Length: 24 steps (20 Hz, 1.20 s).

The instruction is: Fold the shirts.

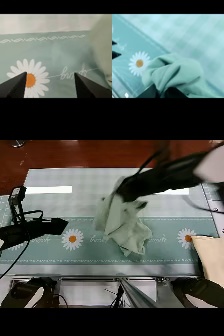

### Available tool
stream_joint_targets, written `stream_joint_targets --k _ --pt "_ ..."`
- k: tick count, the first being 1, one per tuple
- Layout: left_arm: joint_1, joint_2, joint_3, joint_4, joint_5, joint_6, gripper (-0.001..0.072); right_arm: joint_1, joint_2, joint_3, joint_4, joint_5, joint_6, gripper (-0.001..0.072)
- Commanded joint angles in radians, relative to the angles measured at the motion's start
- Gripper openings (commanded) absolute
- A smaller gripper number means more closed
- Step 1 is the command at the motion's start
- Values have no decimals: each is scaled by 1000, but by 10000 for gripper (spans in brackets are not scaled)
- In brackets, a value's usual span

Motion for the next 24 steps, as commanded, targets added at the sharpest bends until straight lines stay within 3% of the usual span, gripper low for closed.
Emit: stream_joint_targets --k 1,2,3,4,8,11,13,15,17,20,24 --pt "0 1 0 42 -5 0 705 130 -180 -106 137 -137 14 28" --pt "0 1 0 31 -10 0 705 141 -226 -106 190 -163 12 120" --pt "0 1 0 12 -15 0 705 140 -256 -106 240 -180 4 455" --pt "0 1 0 -5 -20 0 705 122 -270 -100 277 -177 -27 621" --pt "0 0 0 -12 -145 -18 705 -146 -205 -9 281 57 -81 623" --pt "0 -15 -10 -11 -272 -45 705 -501 -48 -11 140 170 -86 623" --pt "0 -26 -60 -21 -269 -69 704 -727 70 -97 34 187 -86 623" --pt "0 -60 -152 -78 -250 -67 704 -919 198 -303 31 162 -89 622" --pt "0 -105 -262 -246 -138 43 704 -1030 325 -573 64 111 -89 623" --pt "-14 -214 -348 -565 -14 258 704 -1041 443 -901 239 72 -179 622" --pt "-122 -415 -335 -710 72 373 704 -927 456 -1081 313 47 -222 622"
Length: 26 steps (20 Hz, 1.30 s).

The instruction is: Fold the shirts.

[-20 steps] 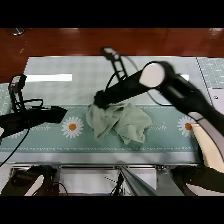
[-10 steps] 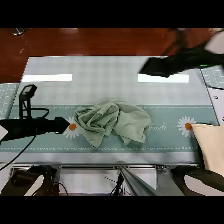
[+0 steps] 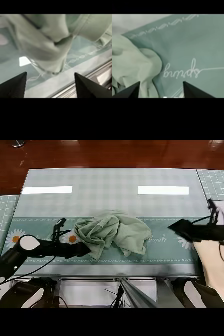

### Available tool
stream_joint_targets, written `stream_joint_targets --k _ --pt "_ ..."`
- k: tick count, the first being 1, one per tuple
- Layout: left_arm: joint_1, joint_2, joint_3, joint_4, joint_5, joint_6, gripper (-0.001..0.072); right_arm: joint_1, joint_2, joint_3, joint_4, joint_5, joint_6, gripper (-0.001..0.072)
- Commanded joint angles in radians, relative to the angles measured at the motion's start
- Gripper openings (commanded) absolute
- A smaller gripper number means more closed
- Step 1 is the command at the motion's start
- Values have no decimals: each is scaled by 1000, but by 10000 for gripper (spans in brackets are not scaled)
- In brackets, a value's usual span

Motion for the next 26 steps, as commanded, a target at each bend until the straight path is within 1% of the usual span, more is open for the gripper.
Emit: stream_joint_targets --k 1,2,4,5,6,7,9,12,14,15,16,17,18,19,21,23,26 --pt "-87 -163 -10 -199 100 154 704 89 28 -158 76 -28 -31 622" --pt "-109 -197 -4 -222 115 174 704 143 16 -158 91 -32 -27 622" --pt "-143 -252 19 -237 163 185 701 250 -8 -158 101 -67 -7 622" --pt "-149 -274 39 -237 165 187 515 307 -24 -158 101 -91 13 622" --pt "-149 -284 55 -239 160 195 74 356 -40 -158 102 -113 37 622" --pt "-148 -282 71 -240 161 198 19 409 -60 -158 106 -135 61 622" --pt "-148 -282 105 -239 159 198 19 506 -113 -158 136 -184 82 622" --pt "-148 -282 154 -239 143 198 19 618 -210 -154 240 -283 76 622" --pt "-148 -282 188 -239 133 197 19 668 -270 -140 314 -344 42 621" --pt "-148 -282 203 -239 127 197 19 687 -298 -119 331 -359 29 584" --pt "-148 -282 220 -239 122 197 19 700 -323 -90 332 -365 16 402" --pt "-146 -282 244 -239 114 198 19 709 -349 -53 332 -365 -11 101" --pt "-135 -281 274 -239 98 198 19 710 -368 -7 328 -349 -36 28" --pt "-110 -275 317 -239 66 202 19 703 -375 50 303 -321 -39 28" --pt "-24 -245 436 -240 -19 204 19 655 -369 233 212 -224 -20 28" --pt "84 -190 597 -240 -73 190 19 573 -362 507 122 -122 37 27" --pt "243 -108 883 -240 -75 148 19 477 -361 1013 4 -15 111 27"
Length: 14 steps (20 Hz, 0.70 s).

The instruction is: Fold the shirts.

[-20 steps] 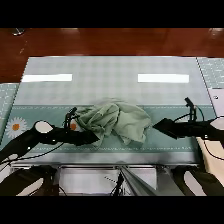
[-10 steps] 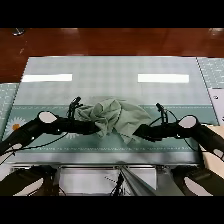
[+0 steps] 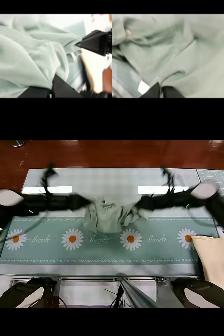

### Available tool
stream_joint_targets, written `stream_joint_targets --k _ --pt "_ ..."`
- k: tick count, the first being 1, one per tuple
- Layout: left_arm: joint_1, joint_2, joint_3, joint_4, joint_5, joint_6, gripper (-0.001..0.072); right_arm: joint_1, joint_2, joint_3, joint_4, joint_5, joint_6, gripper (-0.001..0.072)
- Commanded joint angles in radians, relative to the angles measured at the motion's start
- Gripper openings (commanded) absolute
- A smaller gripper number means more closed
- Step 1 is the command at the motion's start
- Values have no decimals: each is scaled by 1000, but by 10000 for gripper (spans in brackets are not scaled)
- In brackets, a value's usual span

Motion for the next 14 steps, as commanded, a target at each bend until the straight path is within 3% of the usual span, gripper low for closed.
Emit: stream_joint_targets --k 1,5,7,10,14 --pt "179 81 314 -2 -43 -57 19 -99 -2 569 -167 171 74 27" --pt "378 173 633 0 -133 -84 19 -124 69 1019 -359 327 89 27" --pt "485 243 725 54 -158 -84 19 -124 195 1005 -468 325 90 28" --pt "621 385 763 259 -167 -131 19 -124 388 921 -651 325 130 27" --pt "603 528 752 463 -258 -195 19 -124 549 837 -758 420 167 28"
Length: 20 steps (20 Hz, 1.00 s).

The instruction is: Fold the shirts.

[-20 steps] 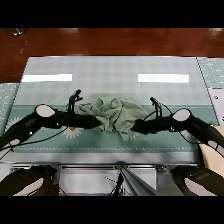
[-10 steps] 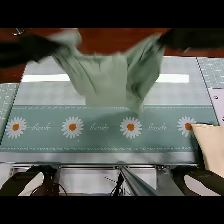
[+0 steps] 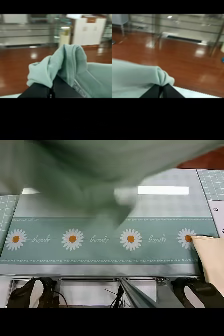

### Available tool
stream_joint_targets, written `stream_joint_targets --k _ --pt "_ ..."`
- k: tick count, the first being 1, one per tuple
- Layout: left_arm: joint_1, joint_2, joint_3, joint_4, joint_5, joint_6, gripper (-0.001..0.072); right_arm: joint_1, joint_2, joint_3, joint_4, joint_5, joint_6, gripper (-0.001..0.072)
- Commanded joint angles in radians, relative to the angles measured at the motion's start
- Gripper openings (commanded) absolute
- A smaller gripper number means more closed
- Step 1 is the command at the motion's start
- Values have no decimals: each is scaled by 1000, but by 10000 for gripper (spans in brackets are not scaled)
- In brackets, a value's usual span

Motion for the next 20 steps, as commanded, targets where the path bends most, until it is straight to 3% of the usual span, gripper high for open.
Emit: stream_joint_targets --k 1,5,8,10,12,15,18,20 --pt "-1 120 -12 163 -84 -56 19 -1 132 -54 -157 122 48 27" --pt "-55 209 -266 165 -129 -89 19 -1 198 -244 -195 219 84 28" --pt "-74 241 -525 100 -163 -108 19 -1 250 -522 -130 233 110 27" --pt "-92 238 -727 40 -129 -77 19 -1 269 -747 -82 198 113 27" --pt "-121 225 -951 30 29 -45 18 -1 256 -982 -90 97 104 27" --pt "-187 116 -1183 -84 181 37 19 -2 140 -1255 -121 -190 129 27" --pt "-287 -67 -1215 -120 333 96 19 -2 -107 -1241 -156 -394 188 28" --pt "-335 -188 -1187 -121 409 96 19 -1 -284 -1154 -150 -426 204 28"
